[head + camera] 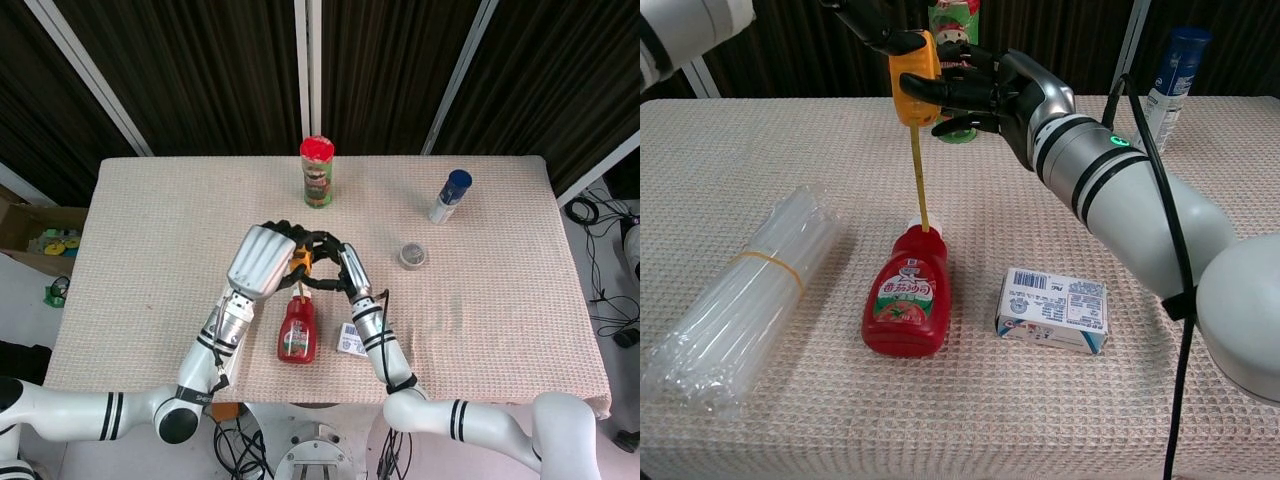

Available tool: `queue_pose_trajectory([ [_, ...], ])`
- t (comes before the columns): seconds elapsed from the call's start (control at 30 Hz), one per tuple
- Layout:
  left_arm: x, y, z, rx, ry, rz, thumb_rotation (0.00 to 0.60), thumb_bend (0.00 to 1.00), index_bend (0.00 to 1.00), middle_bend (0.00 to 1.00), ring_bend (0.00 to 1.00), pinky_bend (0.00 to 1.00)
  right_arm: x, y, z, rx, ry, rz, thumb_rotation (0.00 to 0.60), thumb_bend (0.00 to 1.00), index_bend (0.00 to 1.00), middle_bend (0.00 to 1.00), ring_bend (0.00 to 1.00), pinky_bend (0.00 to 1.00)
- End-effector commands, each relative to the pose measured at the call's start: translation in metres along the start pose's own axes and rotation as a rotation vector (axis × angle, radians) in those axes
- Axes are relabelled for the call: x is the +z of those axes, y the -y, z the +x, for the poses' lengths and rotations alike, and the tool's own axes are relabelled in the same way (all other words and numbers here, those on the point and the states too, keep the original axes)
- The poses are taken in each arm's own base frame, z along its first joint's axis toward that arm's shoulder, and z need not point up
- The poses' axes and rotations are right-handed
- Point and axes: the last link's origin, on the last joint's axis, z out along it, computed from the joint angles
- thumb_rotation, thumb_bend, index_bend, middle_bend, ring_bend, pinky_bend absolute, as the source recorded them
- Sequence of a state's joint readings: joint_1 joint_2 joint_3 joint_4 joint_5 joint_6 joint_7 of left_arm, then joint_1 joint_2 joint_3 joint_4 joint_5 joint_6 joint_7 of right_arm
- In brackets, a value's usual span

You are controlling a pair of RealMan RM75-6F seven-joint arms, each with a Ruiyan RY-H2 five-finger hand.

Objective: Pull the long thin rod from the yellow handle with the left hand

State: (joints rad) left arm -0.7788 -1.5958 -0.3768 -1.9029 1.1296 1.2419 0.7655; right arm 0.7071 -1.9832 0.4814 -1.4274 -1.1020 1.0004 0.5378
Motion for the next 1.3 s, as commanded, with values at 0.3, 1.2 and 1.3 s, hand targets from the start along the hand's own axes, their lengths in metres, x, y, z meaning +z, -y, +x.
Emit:
queue_pose_trajectory([
  [0.3, 0.0, 0.004, 0.0, 0.048, 0.007, 0.013, 0.6, 0.31, 0.51, 0.51, 0.48, 0.61, -0.001, 0.002, 0.001, 0.001, 0.004, 0.006, 0.6, 0.37, 0.7, 0.62, 0.61, 0.45],
  [1.2, 0.0, 0.007, 0.012, 0.113, -0.026, 0.037, 0.6, 0.46, 0.58, 0.58, 0.53, 0.66, -0.002, 0.003, 0.001, -0.004, 0.013, 0.013, 0.6, 0.37, 0.7, 0.62, 0.61, 0.45],
  [1.3, 0.0, 0.006, 0.012, 0.1, -0.024, 0.032, 0.6, 0.48, 0.6, 0.59, 0.54, 0.67, -0.002, 0.002, 0.002, -0.004, 0.011, 0.009, 0.6, 0.37, 0.7, 0.62, 0.61, 0.45],
])
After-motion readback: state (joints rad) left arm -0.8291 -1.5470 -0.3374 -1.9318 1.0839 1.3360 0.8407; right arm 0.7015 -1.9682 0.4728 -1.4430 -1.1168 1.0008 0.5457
